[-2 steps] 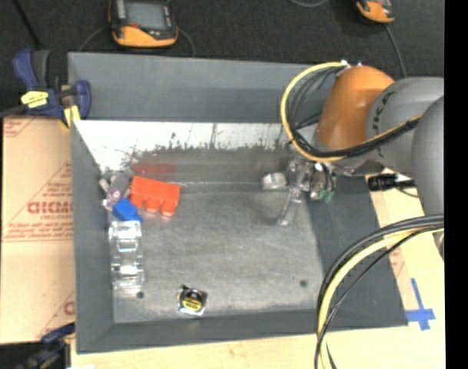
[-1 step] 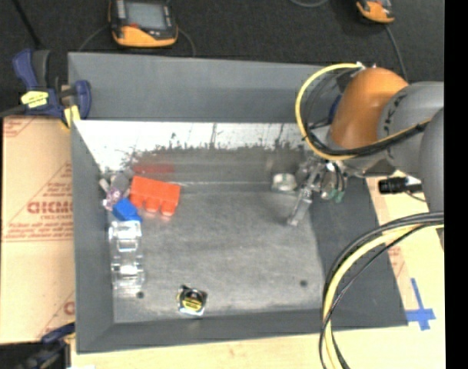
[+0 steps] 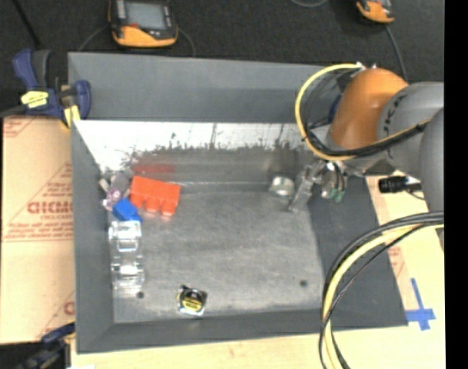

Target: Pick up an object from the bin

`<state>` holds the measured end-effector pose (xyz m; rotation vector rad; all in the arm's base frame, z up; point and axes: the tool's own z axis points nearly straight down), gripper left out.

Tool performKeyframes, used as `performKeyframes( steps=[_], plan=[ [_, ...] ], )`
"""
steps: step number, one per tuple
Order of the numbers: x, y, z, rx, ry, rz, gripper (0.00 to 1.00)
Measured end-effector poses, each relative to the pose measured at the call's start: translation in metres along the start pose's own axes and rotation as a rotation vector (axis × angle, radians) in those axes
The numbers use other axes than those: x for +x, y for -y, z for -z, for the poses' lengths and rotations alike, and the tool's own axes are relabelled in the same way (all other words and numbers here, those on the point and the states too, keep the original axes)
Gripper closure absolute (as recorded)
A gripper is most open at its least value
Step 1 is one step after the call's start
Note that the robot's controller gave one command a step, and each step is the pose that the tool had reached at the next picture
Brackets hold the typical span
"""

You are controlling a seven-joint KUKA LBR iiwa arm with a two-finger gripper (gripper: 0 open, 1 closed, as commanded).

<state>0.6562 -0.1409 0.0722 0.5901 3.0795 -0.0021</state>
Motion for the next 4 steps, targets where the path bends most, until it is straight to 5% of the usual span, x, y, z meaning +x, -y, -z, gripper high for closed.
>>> performKeyframes(
  steps=[1, 2, 4],
  plan=[
    [0.055, -0.053, 0.004, -0.001, -0.004, 0.150, 1.00],
    [0.049, -0.081, 0.001, 0.001, 0.003, 0.195, 1.00],
    [0.057, -0.066, 0.154, -0.001, 0.006, 0.215, 1.00]
  ],
)
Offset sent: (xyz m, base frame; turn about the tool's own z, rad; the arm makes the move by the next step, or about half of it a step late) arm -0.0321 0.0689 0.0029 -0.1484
